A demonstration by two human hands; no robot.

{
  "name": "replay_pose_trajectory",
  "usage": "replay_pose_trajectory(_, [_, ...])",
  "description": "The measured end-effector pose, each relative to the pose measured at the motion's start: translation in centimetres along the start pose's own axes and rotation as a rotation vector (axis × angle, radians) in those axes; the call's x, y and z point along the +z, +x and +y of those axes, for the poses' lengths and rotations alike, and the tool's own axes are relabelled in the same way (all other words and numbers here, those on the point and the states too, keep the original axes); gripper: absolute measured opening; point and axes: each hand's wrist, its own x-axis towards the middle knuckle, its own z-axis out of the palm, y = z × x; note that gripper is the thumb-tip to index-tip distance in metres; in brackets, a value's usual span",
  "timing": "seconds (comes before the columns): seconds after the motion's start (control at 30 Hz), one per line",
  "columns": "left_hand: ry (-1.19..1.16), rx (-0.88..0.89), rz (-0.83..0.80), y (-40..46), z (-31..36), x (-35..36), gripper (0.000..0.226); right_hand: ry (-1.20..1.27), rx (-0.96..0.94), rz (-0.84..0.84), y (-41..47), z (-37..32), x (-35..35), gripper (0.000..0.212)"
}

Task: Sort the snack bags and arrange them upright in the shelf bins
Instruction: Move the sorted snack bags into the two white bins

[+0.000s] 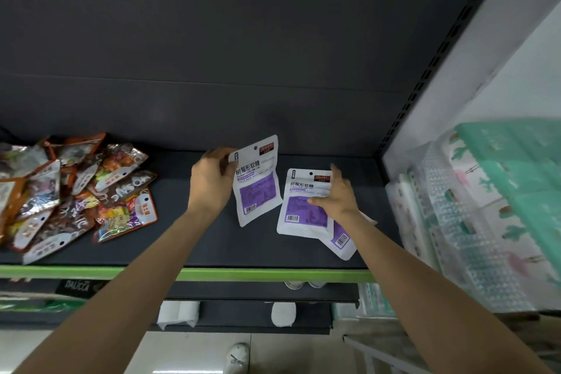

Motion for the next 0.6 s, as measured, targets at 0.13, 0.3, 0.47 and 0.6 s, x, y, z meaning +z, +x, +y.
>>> replay_pose_trajectory(0.13, [0.000, -0.032, -0.019, 0.4, -0.1, -0.1, 0.019, -0.123, 0.055, 0.063, 0.3, -0.1, 0.2, 0.090])
replay_pose_trajectory(0.3, [-0.020, -0.029, -0.030, 0.2, -0.4, -0.1, 0.022, 0.157, 0.078, 0.143, 0.2, -0.3, -0.4, 0.035])
replay_pose_trajectory(0.47, [-0.045, -0.041, -0.020, 0.0, -0.5, -0.9, 0.022, 0.312, 0.054, 0.075, -0.5, -1.6, -1.9, 0.017])
replay_pose_trajectory(0.6, [-0.054, -0.001, 0.001, -0.6, 0.2, -1.9, 0.020, 0.252, -0.047, 0.017, -1.9, -3.0, -3.4, 0.013])
